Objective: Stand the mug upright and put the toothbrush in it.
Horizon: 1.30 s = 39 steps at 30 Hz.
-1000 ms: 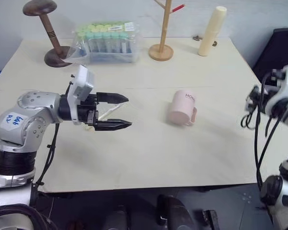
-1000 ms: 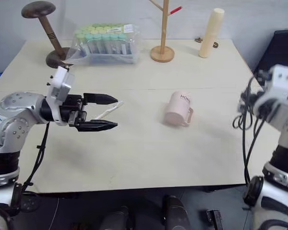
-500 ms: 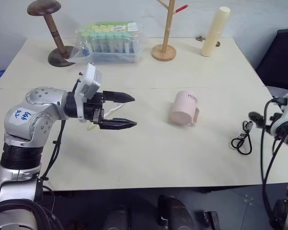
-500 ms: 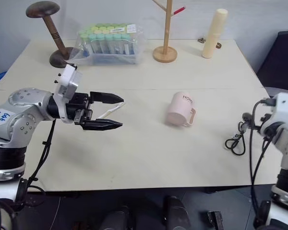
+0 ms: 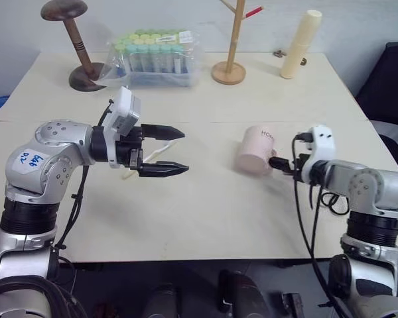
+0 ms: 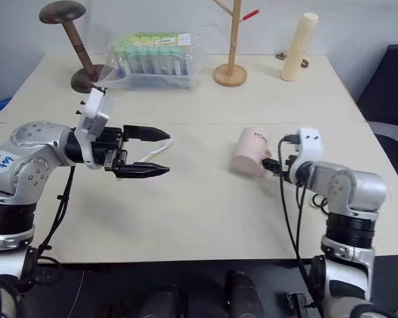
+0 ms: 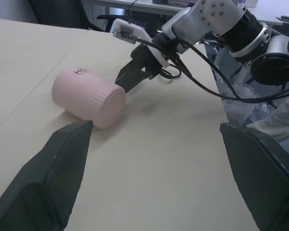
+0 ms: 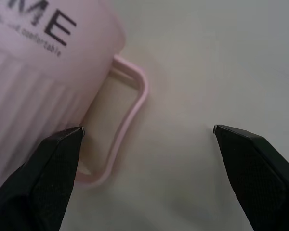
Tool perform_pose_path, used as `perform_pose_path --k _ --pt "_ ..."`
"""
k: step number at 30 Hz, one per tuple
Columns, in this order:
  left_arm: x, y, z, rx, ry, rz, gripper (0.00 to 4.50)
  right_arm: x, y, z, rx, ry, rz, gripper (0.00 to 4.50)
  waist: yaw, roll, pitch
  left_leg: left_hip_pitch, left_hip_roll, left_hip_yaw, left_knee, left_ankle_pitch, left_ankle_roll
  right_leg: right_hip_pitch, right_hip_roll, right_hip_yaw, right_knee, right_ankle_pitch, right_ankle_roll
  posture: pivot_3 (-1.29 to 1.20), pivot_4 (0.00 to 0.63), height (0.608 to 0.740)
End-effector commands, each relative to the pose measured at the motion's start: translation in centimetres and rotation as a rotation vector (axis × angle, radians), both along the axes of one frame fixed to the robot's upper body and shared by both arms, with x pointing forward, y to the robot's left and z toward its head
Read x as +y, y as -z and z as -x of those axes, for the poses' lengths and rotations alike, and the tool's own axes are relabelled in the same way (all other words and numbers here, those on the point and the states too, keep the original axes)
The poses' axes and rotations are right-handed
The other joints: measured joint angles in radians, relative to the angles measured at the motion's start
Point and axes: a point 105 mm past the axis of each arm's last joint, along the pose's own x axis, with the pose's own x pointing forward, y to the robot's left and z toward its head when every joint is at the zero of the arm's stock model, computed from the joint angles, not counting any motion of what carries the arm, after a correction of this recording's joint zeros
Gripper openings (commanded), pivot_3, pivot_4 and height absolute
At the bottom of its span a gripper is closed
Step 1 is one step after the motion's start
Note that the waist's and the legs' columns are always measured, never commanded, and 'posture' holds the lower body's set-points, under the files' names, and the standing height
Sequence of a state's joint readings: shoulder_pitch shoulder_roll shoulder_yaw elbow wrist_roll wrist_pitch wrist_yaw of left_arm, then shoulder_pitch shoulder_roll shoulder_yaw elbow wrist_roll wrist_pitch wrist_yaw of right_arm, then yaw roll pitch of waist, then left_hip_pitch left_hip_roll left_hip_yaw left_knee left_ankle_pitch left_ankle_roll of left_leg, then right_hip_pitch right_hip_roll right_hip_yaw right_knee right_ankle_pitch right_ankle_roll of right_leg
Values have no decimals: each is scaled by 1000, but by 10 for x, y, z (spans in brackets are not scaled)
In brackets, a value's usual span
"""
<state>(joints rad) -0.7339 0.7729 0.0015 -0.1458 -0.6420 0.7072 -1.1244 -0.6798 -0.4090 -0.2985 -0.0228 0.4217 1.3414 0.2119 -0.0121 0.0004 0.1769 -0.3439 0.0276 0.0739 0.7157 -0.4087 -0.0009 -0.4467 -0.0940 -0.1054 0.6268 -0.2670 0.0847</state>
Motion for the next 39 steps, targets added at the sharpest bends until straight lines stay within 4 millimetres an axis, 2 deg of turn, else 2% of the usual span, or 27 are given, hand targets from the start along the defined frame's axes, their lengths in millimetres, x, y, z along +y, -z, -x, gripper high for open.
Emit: perform_pose_path --k 1,3,6,16,20,25,27,30,32,36,39 --pt "6 -12 4 -70 -16 -4 4500 13 -3 -8 -28 -31 11 4471 -3 0 0 0 0 0 0 0 0 0 0 0 0 0 0 0 150 740" --pt "6 -12 4 -71 -20 -5 4500 17 -1 -10 -27 -42 14 4304 -6 0 0 0 0 0 0 0 0 0 0 0 0 0 0 0 150 740" --pt "8 -12 4 -74 -31 -7 4500 22 -2 -14 -41 -54 16 3570 -11 0 0 0 0 0 0 0 0 0 0 0 0 0 0 0 150 740" --pt "12 -11 3 -68 -42 -5 4500 26 -10 -17 -70 -57 5 143 -14 0 0 0 1 -2 0 0 0 0 0 -1 0 0 0 0 150 740" --pt "9 -11 2 -69 -34 4 4500 22 -16 -19 -89 -42 18 65 -15 0 0 0 1 -2 0 0 0 1 0 -1 0 0 0 0 150 740" --pt "4 -11 2 -65 -13 12 4500 22 -34 -25 -195 -21 15 65 -15 0 0 0 1 -2 0 0 0 1 0 -1 0 0 0 0 150 740" --pt "4 -11 1 -64 -11 11 4500 26 -47 -30 -289 4 0 65 -16 0 0 0 1 -2 0 0 0 1 0 -1 0 0 0 0 150 740" --pt "5 -14 -2 -67 -23 24 4500 39 -76 -36 -508 30 -45 65 -18 0 0 0 1 -2 -1 0 0 0 0 -1 0 0 0 0 150 740" --pt "7 -17 -3 -63 -34 40 4500 48 -87 -36 -660 24 -17 65 -20 0 0 0 1 -2 -1 0 0 0 1 -1 0 0 0 0 150 740" --pt "10 -17 -4 -63 -46 28 4500 67 -79 -28 -901 -29 132 65 -19 0 0 0 0 -2 -2 0 0 0 1 -2 -1 0 0 0 150 740" --pt "14 -17 -4 -67 -56 8 4500 69 -67 -29 -902 -2 129 65 -20 0 0 0 0 -2 -1 0 0 0 0 -2 -1 0 0 0 150 740"
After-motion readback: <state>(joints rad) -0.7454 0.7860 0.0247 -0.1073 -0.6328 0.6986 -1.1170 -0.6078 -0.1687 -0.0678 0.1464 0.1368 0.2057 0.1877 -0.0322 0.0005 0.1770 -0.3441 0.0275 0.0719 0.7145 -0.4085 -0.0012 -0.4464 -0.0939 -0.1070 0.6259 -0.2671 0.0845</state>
